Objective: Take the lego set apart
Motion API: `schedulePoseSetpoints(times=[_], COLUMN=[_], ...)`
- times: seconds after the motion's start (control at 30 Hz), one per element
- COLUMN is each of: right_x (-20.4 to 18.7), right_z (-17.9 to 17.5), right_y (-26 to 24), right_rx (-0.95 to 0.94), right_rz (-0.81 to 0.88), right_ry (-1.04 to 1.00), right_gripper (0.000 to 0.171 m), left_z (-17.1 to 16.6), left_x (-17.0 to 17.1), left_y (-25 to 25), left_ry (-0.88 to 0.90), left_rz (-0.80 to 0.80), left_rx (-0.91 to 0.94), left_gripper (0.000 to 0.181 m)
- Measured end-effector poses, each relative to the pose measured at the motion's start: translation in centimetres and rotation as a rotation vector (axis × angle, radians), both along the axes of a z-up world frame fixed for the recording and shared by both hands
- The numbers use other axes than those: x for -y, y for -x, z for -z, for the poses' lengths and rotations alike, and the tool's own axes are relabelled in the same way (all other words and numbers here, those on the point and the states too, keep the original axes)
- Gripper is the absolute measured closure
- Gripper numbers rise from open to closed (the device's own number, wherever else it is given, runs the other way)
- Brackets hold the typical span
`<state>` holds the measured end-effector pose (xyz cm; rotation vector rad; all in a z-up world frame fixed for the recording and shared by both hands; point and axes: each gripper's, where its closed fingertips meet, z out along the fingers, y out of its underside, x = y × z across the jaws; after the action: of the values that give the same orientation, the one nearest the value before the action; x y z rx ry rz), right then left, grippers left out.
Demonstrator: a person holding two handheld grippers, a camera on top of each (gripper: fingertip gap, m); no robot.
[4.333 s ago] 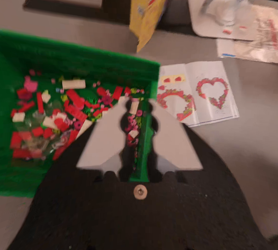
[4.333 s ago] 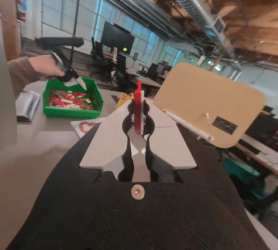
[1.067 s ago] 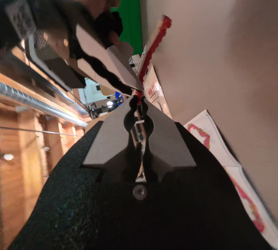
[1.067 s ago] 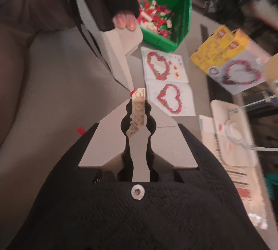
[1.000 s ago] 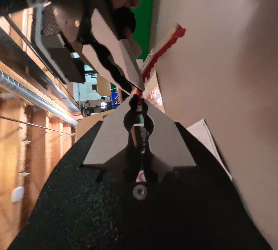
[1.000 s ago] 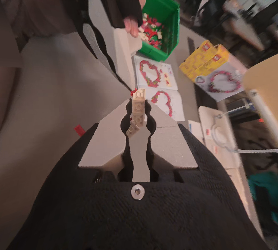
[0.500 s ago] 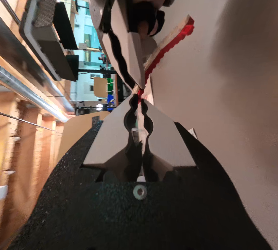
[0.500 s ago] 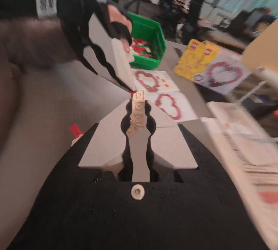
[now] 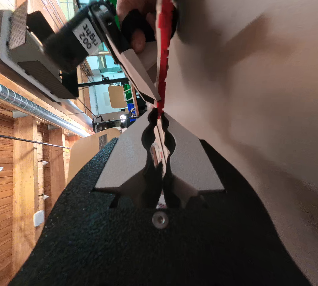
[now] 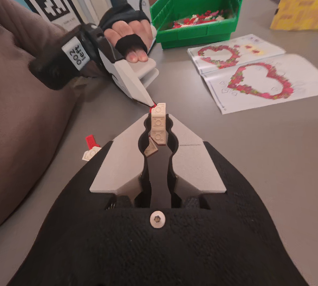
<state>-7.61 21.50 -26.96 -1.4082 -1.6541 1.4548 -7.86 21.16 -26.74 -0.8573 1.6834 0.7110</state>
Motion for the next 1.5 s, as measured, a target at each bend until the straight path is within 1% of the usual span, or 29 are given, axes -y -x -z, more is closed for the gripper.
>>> schedulePoseSetpoints(times=[0.1, 0.23, 0.3, 0.4, 0.5, 0.73, 0.9, 1.07, 1.23, 1.3, 1.37, 1.4, 1.43, 1.47, 1.5], right_x=[-0.4, -1.0, -1.3, -1.6, -1.6, -1.6, -1.5, -1.7, -2.6, -2.8, -2.6, -2.2, -1.6, -0.9, 0.2], right_z=[0.3, 0.6, 0.5, -0.2, -0.5, -1.1, -1.5, -1.5, -0.4, -0.1, -0.6, -1.5, -2.4, -2.7, -2.4], right_y=[-0.3, -0.2, -0.1, -0.1, -0.1, -0.3, -0.4, -0.2, 0.5, 0.7, 0.6, 0.3, -0.1, -0.6, -1.0], right_rx=[0.043, 0.079, 0.063, -0.006, -0.035, -0.084, -0.109, -0.101, -0.033, -0.014, -0.048, -0.107, -0.163, -0.184, -0.163], right_rz=[-0.02, -0.007, 0.019, 0.104, 0.144, 0.167, 0.158, 0.175, 0.306, 0.336, 0.321, 0.278, 0.218, 0.153, 0.078], right_ry=[0.143, 0.22, 0.197, 0.103, 0.085, 0.072, 0.105, 0.169, 0.17, 0.148, 0.139, 0.146, 0.143, 0.118, 0.066], right_gripper=[0.157, 0.156, 0.156, 0.156, 0.157, 0.156, 0.156, 0.156, 0.156, 0.156, 0.156, 0.154, 0.148, 0.138, 0.135], left_z=[0.3, 0.6, 0.6, 0.1, 0.0, -0.4, -0.7, -0.7, 0.2, 0.6, 0.8, 1.3, 1.8, 2.1, 2.4], left_x=[-0.4, -1.1, -1.3, -1.6, -1.6, -1.6, -1.5, -1.6, -2.5, -2.7, -2.6, -2.6, -2.8, -2.9, -2.9], left_y=[-0.4, -0.3, -0.2, -0.1, -0.1, -0.2, -0.3, -0.1, 0.7, 0.9, 1.0, 1.1, 1.3, 1.4, 1.4], left_ry=[-0.053, -0.093, -0.075, -0.056, -0.072, -0.077, -0.07, -0.08, -0.042, -0.018, 0.003, 0.026, 0.028, 0.016, 0.008], left_rz=[0.017, 0.027, 0.016, -0.009, -0.008, -0.005, -0.007, -0.031, -0.105, -0.109, -0.094, -0.093, -0.1, -0.093, -0.079], left_rx=[-0.001, 0.003, 0.035, 0.08, 0.095, 0.14, 0.154, 0.15, 0.147, 0.157, 0.168, 0.154, 0.136, 0.107, 0.078], left_gripper=[0.179, 0.178, 0.178, 0.179, 0.179, 0.179, 0.179, 0.179, 0.179, 0.179, 0.179, 0.179, 0.179, 0.179, 0.179])
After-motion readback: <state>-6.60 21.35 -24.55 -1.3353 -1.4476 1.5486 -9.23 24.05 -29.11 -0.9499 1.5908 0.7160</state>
